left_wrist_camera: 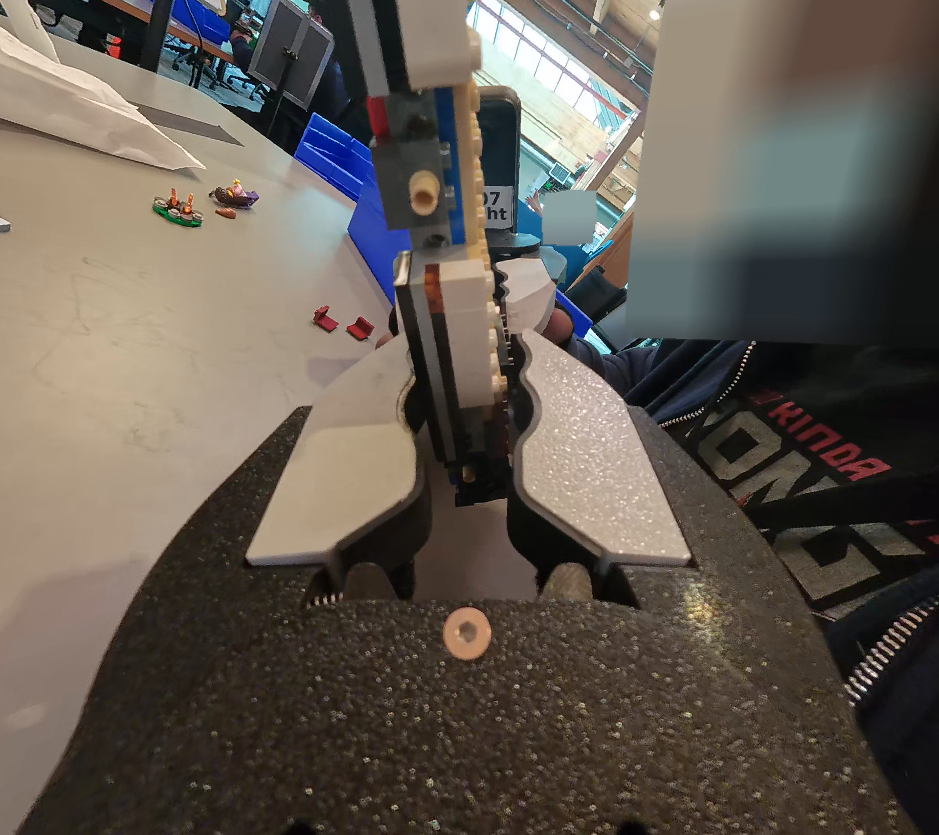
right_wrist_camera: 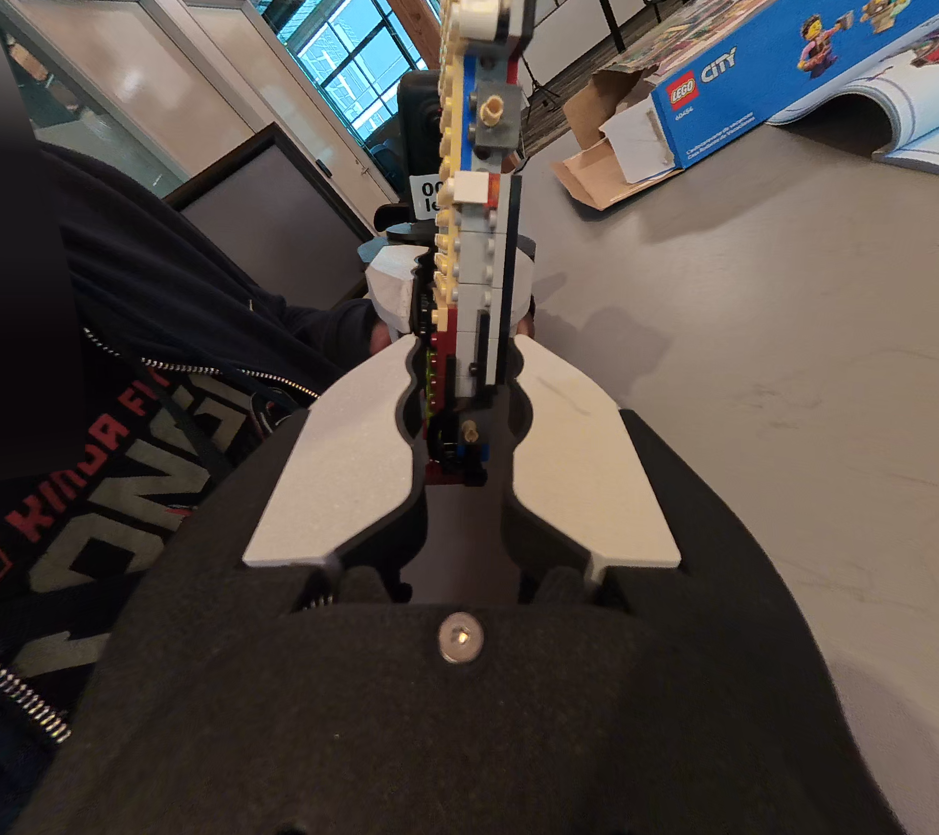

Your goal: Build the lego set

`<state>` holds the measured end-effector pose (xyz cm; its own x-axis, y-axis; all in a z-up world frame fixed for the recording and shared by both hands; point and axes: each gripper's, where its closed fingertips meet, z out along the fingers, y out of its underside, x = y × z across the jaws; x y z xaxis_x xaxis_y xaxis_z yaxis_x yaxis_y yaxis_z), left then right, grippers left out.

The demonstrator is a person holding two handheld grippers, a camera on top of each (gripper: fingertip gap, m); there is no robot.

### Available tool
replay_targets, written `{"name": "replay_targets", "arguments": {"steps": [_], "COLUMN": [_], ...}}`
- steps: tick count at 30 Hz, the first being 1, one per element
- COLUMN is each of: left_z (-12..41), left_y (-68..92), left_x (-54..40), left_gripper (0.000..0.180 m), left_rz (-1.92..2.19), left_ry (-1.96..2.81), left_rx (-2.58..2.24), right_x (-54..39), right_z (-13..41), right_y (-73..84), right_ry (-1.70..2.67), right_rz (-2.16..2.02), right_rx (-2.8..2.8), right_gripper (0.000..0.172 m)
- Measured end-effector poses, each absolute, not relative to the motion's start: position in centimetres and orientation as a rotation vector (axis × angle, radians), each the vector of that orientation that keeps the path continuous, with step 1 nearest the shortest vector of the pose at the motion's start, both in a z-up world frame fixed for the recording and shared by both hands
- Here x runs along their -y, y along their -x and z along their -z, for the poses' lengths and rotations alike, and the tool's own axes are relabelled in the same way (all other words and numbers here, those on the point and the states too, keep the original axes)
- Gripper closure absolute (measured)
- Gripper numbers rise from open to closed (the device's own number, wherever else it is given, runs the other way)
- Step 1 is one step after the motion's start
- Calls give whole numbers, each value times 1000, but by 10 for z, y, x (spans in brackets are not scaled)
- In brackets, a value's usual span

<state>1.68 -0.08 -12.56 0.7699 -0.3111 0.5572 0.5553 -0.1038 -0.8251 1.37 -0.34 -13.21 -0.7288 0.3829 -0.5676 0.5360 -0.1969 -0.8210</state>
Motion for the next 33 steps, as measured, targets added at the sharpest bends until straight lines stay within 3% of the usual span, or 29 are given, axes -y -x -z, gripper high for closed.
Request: {"name": "replay_targets", "arguments": {"steps": [33], "left_z": [131], "left_y": [-23], "left_x": [1], "left_gripper": [149], "left_rz": [582], "left_ry": [1631], "left_rx": [92], "right_x": [2], "right_z": [128], "right_y": [-15], "right_ry": [-1069], "right_rz": [2113], "right_rx": [-1922], "right_gripper": [138]}}
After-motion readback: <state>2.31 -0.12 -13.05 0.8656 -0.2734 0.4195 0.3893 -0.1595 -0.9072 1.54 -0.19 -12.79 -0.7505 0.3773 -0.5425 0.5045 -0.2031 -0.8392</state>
